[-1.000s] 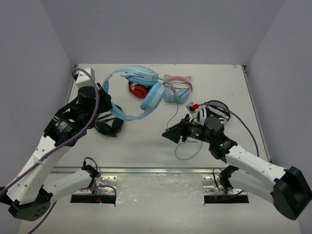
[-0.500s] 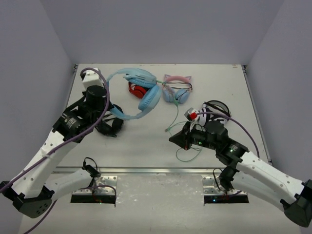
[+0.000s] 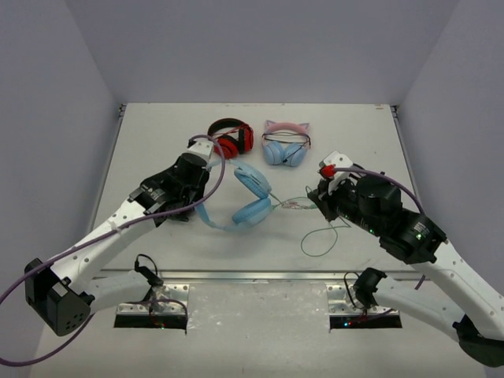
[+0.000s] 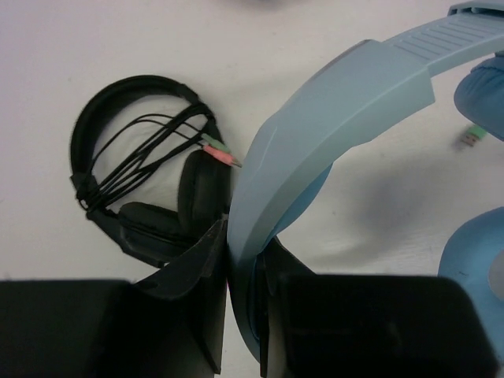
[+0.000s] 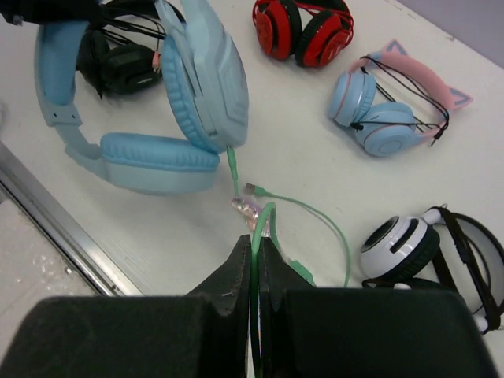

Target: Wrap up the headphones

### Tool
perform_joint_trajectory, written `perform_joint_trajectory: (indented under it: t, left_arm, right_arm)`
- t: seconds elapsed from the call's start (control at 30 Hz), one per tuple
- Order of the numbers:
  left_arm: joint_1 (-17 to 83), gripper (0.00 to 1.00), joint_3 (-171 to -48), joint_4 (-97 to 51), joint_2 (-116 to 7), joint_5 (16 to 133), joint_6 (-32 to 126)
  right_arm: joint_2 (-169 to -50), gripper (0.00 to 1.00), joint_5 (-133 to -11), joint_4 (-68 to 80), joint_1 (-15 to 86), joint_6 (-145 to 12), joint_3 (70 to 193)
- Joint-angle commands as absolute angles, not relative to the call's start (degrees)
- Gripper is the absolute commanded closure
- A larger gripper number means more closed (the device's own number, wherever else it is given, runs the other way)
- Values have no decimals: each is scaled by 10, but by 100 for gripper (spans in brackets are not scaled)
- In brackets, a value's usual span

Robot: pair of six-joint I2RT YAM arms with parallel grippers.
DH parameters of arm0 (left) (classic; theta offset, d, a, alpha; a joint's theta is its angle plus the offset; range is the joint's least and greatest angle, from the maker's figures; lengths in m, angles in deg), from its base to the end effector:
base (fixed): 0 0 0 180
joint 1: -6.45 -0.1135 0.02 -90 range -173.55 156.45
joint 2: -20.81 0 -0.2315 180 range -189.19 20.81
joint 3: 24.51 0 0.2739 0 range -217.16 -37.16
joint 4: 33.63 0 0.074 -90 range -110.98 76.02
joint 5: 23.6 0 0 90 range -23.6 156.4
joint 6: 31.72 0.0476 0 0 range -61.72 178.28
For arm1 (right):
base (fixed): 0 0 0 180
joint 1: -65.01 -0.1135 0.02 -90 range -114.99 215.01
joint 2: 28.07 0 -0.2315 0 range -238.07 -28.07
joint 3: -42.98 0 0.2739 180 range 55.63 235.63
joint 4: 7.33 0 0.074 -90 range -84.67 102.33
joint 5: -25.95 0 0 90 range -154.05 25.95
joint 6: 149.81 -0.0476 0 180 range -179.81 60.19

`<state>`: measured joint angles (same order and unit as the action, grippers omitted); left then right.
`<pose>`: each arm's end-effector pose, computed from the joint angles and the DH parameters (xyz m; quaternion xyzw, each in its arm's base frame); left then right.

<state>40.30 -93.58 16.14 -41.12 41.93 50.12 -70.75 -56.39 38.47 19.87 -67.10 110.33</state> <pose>0.2345 -0.1336 0.2724 0.1160 0.8915 0.0405 0.4361 0.1539 0.1456 0.3411 -0.2312 0.7907 0.1998 0.5305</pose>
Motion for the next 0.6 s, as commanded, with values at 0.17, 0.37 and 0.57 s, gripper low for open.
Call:
perform_joint_trajectory:
  t: [0.17,0.37,0.57]
  left_arm:
    - [474,100,-945,76,-446,606,538]
    - [541,100,-938,90,-464,601,541]
    - [562,100,-939,93,-480,638,542]
  right_arm:
    - [-746,99,-777,348,198,-532,1182]
    - [-751,99,-725,285,197,-476,1194]
    - [-748,99,-735,256,198,-465,1212]
